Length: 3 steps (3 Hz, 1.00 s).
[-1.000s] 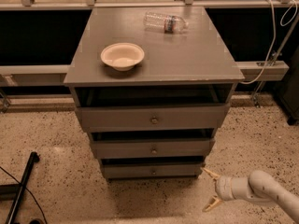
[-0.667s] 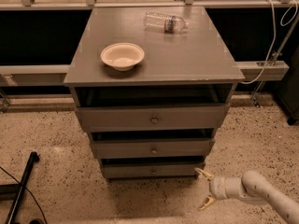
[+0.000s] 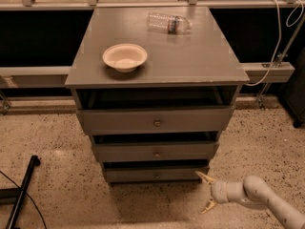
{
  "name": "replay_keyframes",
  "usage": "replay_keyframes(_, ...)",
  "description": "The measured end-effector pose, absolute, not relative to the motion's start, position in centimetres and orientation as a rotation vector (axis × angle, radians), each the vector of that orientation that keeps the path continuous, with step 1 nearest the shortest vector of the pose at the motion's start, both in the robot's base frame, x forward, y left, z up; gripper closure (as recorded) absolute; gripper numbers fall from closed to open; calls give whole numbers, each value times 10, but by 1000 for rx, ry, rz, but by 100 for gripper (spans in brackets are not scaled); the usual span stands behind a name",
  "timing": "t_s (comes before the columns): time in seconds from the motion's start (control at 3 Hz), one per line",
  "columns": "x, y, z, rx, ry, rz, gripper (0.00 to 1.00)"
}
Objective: Open bottom drawer
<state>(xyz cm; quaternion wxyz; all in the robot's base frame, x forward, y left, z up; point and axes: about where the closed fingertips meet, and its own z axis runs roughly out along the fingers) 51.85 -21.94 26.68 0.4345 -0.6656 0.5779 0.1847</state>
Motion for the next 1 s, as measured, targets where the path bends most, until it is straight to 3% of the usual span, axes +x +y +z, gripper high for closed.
replay_keyframes(0.33,519,-219,267,-1657,1439,460,0)
replay_keyframes(1.0,559,-171,235,-1794,1374,341,0)
